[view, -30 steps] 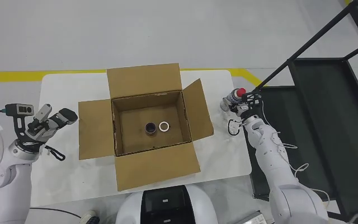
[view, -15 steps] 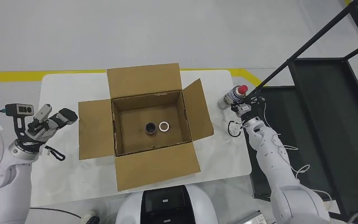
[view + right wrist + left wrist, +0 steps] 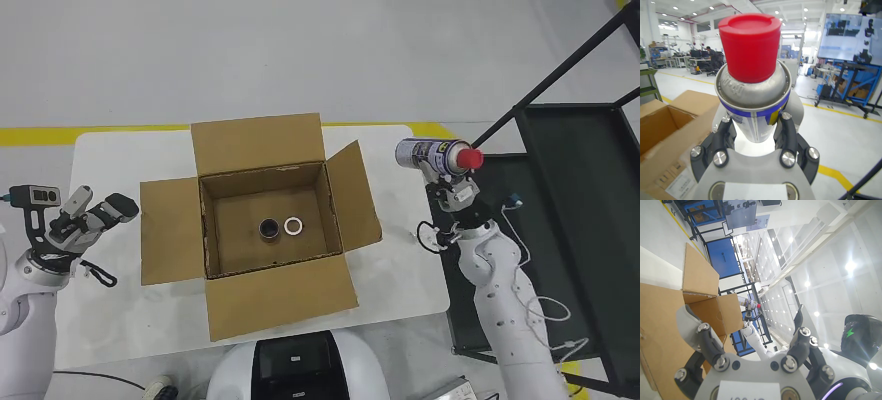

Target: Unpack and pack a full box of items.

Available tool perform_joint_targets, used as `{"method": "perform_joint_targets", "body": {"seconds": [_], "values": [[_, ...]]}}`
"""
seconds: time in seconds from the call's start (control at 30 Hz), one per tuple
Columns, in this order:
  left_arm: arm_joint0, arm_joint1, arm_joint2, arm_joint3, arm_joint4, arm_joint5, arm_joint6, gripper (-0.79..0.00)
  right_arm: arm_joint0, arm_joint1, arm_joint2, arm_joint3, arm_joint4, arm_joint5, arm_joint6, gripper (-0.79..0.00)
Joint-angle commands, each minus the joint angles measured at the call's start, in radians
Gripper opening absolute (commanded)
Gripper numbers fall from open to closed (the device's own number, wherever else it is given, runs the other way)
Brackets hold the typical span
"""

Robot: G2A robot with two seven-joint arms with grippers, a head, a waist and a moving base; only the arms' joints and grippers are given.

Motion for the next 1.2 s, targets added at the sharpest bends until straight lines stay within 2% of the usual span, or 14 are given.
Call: {"method": "perform_joint_targets", "body": {"seconds": [0.0, 0.2, 0.3, 0.43, 0.6, 0.7, 0.77, 1.17], "values": [[0.000, 0.000, 0.000, 0.000, 0.000, 0.000, 0.000, 0.000, -0.043, 0.001, -0.020, -0.127, 0.014, -0.041, 0.033, -0.785], [0.000, 0.000, 0.000, 0.000, 0.000, 0.000, 0.000, 0.000, -0.022, 0.002, -0.100, -0.261, 0.084, -0.144, 0.175, -0.785], [0.000, 0.000, 0.000, 0.000, 0.000, 0.000, 0.000, 0.000, 0.031, 0.003, -0.171, -0.235, 0.127, -0.256, 0.236, -0.785], [0.000, 0.000, 0.000, 0.000, 0.000, 0.000, 0.000, 0.000, 0.134, -0.003, -0.280, -0.157, 0.235, -0.301, 0.421, -0.785], [0.000, 0.000, 0.000, 0.000, 0.000, 0.000, 0.000, 0.000, 0.270, -0.013, -0.405, -0.058, 0.482, -0.240, 0.744, -0.785], [0.000, 0.000, 0.000, 0.000, 0.000, 0.000, 0.000, 0.000, 0.325, -0.016, -0.450, -0.039, 0.603, -0.171, 0.912, -0.785], [0.000, 0.000, 0.000, 0.000, 0.000, 0.000, 0.000, 0.000, 0.348, -0.016, -0.461, -0.041, 0.663, -0.134, 0.983, -0.785], [0.000, 0.000, 0.000, 0.000, 0.000, 0.000, 0.000, 0.000, 0.351, -0.016, -0.466, -0.042, 0.682, -0.130, 1.006, -0.785]]}}
